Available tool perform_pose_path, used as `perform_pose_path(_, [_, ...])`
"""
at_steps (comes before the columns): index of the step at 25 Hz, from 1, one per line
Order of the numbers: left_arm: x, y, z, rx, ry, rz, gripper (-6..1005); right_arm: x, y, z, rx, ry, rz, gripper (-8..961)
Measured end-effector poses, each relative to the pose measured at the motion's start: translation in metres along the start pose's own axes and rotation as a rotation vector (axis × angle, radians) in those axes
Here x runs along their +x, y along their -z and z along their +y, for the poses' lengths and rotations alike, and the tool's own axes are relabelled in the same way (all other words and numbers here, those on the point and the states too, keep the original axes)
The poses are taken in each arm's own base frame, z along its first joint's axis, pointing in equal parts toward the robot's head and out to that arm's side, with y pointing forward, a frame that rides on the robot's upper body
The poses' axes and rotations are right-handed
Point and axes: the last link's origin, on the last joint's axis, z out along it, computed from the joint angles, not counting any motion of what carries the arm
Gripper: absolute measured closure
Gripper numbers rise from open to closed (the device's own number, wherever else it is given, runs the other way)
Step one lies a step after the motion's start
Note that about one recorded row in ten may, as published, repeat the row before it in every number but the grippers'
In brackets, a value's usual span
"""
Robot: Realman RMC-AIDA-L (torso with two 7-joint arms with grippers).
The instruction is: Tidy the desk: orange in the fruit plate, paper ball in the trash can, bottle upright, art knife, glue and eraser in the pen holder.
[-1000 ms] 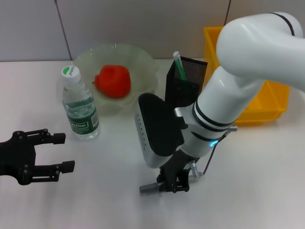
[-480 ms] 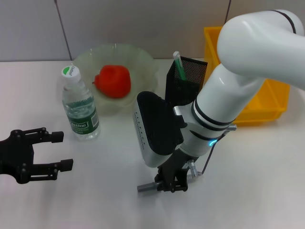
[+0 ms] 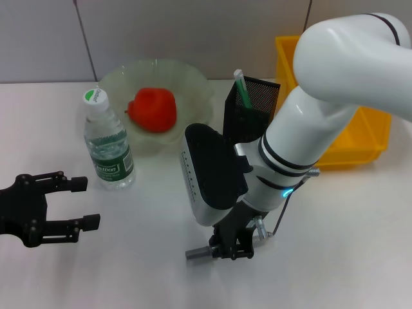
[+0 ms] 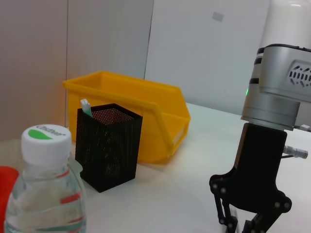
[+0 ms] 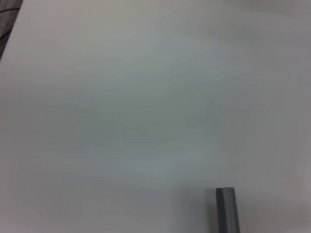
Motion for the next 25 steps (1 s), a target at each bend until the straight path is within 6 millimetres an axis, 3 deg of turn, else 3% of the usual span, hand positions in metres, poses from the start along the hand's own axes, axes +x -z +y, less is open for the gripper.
perform_pose_path(14, [0.000,-0.001,0.000,-0.002,0.000,-0.002,202,-0.001,0.001,-0.001,0.002,-0.002,-0.007,819])
perform_pose_path(20, [0.006,-0.006,0.000,-0.014,-0.011,0.016,202,0.000,0.024,-0.002,0.006,-0.062,-0.119,820])
perform_pose_path(25, [0.014,-0.017,0.000,-0.035,-0.026,0.054,202,0.017,0.042,0.001,0.055,-0.128,-0.231,821])
